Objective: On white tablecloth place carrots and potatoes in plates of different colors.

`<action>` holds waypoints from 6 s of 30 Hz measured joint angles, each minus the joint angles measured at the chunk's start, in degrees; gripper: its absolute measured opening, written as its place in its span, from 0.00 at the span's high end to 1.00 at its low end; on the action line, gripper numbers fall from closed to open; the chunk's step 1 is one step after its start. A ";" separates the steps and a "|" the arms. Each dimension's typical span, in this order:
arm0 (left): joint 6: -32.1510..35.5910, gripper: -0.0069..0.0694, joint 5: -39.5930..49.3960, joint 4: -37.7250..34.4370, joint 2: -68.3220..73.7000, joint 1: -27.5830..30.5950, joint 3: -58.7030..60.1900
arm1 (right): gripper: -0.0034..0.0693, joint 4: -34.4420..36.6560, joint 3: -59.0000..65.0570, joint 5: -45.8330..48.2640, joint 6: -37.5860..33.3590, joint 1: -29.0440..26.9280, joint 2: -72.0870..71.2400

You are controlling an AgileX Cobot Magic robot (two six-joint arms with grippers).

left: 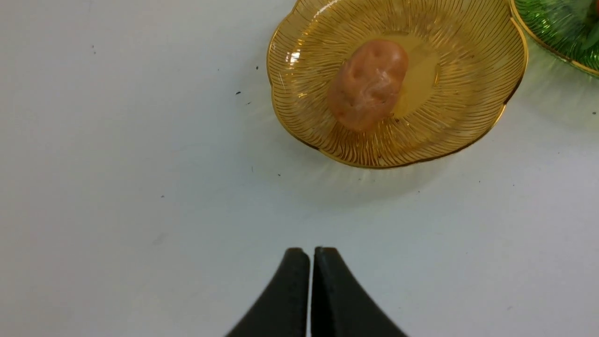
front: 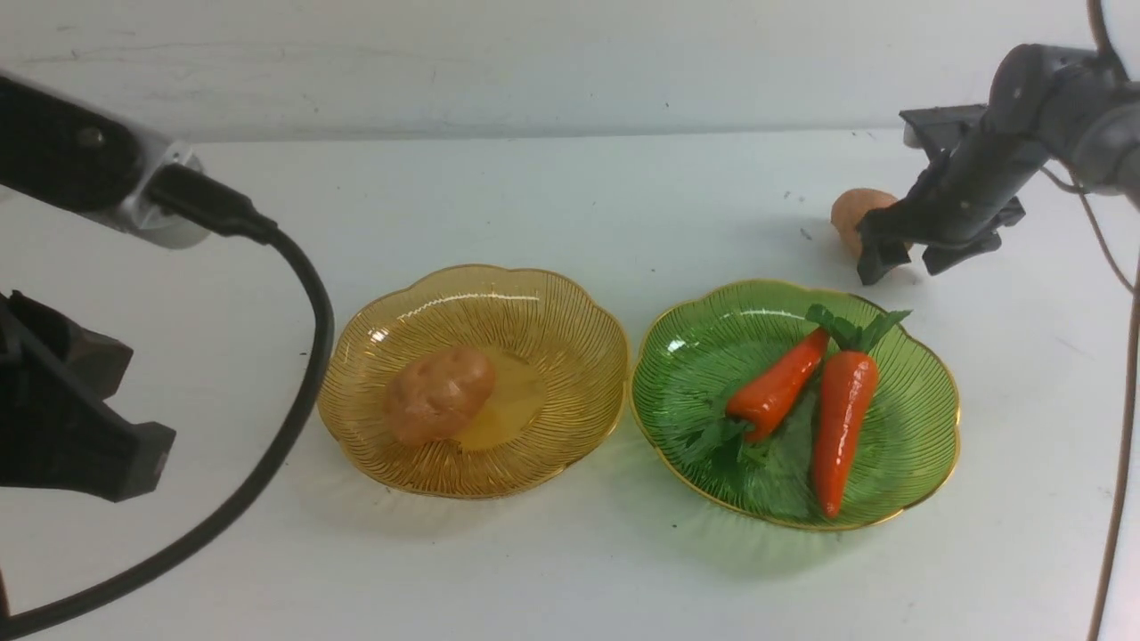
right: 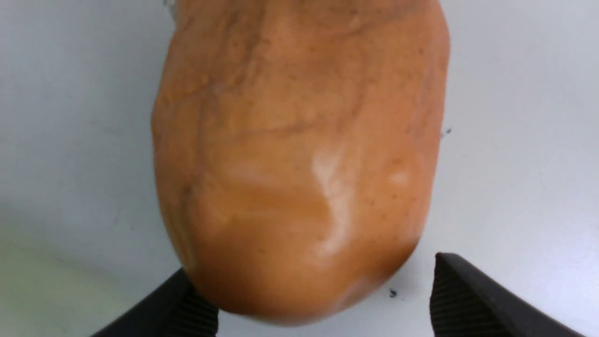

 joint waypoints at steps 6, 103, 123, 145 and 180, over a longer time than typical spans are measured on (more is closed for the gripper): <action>0.00 0.91 1.51 0.04 0.00 0.00 0.00 | 0.21 0.36 0.00 0.32 1.62 0.10 0.00; -7.63 0.91 1.68 3.73 -0.32 0.00 0.00 | 0.12 7.83 -2.89 1.48 18.86 30.38 -8.96; -8.08 0.91 2.88 0.21 -13.36 0.00 0.00 | 0.97 -16.46 73.36 -21.70 27.29 30.38 -98.32; -6.99 0.91 -13.02 -3.09 -24.85 -0.06 13.31 | 0.97 -32.08 106.32 -48.69 37.07 30.39 -148.34; -0.07 0.91 -43.15 -8.49 -40.96 5.99 42.50 | 0.97 -32.39 106.34 -48.56 37.07 30.39 -148.34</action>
